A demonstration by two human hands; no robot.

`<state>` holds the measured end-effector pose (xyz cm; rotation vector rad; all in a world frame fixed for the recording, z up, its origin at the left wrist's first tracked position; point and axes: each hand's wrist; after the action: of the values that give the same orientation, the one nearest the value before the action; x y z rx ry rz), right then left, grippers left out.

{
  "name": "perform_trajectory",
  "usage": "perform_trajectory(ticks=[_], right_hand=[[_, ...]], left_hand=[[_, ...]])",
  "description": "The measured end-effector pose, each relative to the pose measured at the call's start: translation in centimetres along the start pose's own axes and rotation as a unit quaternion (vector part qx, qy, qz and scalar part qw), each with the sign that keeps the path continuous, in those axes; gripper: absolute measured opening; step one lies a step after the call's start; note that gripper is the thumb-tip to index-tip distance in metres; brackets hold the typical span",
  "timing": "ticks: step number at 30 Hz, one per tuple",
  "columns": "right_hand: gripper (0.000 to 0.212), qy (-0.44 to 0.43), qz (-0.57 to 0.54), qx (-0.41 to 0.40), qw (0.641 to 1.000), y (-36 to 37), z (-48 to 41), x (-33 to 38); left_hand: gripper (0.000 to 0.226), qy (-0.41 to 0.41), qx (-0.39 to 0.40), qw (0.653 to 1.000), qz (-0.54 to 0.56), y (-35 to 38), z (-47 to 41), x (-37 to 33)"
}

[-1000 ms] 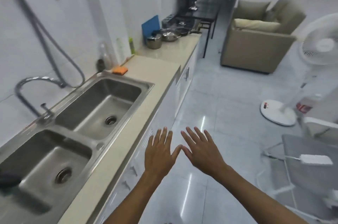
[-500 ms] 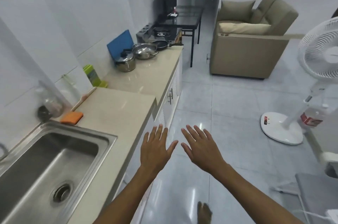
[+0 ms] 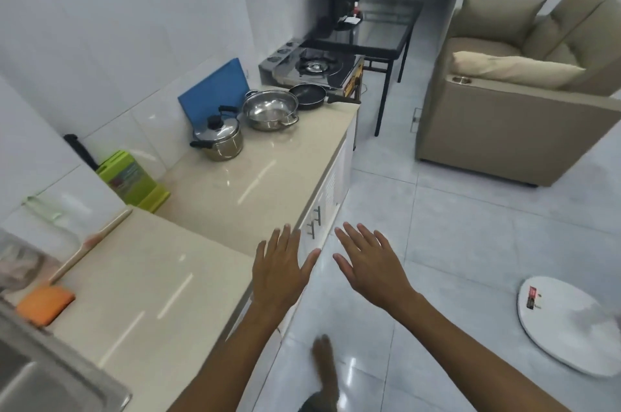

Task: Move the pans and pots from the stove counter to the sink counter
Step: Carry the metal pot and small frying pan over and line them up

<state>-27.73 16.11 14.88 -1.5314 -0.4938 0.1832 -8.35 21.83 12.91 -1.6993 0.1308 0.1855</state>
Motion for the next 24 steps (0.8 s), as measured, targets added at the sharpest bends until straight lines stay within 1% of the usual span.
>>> perform_trajectory(ticks=[2, 5, 7, 8, 12, 14, 16, 18, 20, 22, 24], right_hand=[[0.060, -0.001, 0.002, 0.002, 1.000, 0.9, -5.6, -1.7], [0.058, 0.007, 0.006, 0.019, 1.000, 2.0, -13.3, -4.0], [0.057, 0.015, 0.004, 0.031, 0.999, 1.9, -18.5, -5.7], [0.057, 0.017, 0.005, 0.027, 0.999, 1.7, -20.5, -6.2], [0.056, 0.027, -0.012, 0.020, 0.999, 0.3, -30.4, -8.7], [0.055, 0.021, -0.012, 0.012, 1.000, 0.3, -35.0, -9.9], [0.056, 0.013, -0.007, 0.022, 1.000, 0.6, -40.0, -10.8], [0.057, -0.001, -0.008, 0.034, 0.999, 1.3, -44.5, -11.6], [0.058, -0.016, -0.011, 0.047, 0.999, 2.5, -49.7, -12.6], [0.057, -0.037, -0.016, 0.058, 0.998, 3.6, -55.5, -13.9], [0.055, -0.047, -0.027, 0.071, 0.996, 4.7, -60.8, -15.5]], left_hand=[[0.076, -0.001, -0.012, 1.000, 0.006, 1.6, -5.6, 0.8], [0.073, -0.011, 0.009, 1.000, 0.011, 3.7, -13.8, 2.3], [0.072, -0.023, -0.001, 1.000, 0.018, 4.4, -18.9, 3.2], [0.073, -0.025, -0.003, 1.000, 0.017, 4.6, -20.8, 3.6], [0.085, -0.043, 0.032, 0.998, 0.019, 5.7, -29.8, 5.4], [0.079, -0.054, 0.020, 0.998, 0.020, 6.3, -33.6, 6.3], [0.073, -0.073, 0.021, 0.997, 0.022, 7.1, -37.7, 7.2], [0.071, -0.102, 0.036, 0.993, 0.038, 7.9, -41.5, 8.3], [0.072, -0.149, 0.038, 0.985, 0.076, 9.3, -45.5, 9.4], [0.072, -0.218, 0.040, 0.964, 0.150, 10.7, -49.8, 10.4], [0.074, -0.290, 0.044, 0.928, 0.231, 12.2, -53.6, 11.3]])
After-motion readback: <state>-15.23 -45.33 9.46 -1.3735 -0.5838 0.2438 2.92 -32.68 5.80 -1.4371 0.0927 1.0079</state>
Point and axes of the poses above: each hand's wrist, its own z-axis away from the middle knuckle, its own y-axis out of the palm, x = y × z, and after that the axes turned 12 degrees about y, right-handed
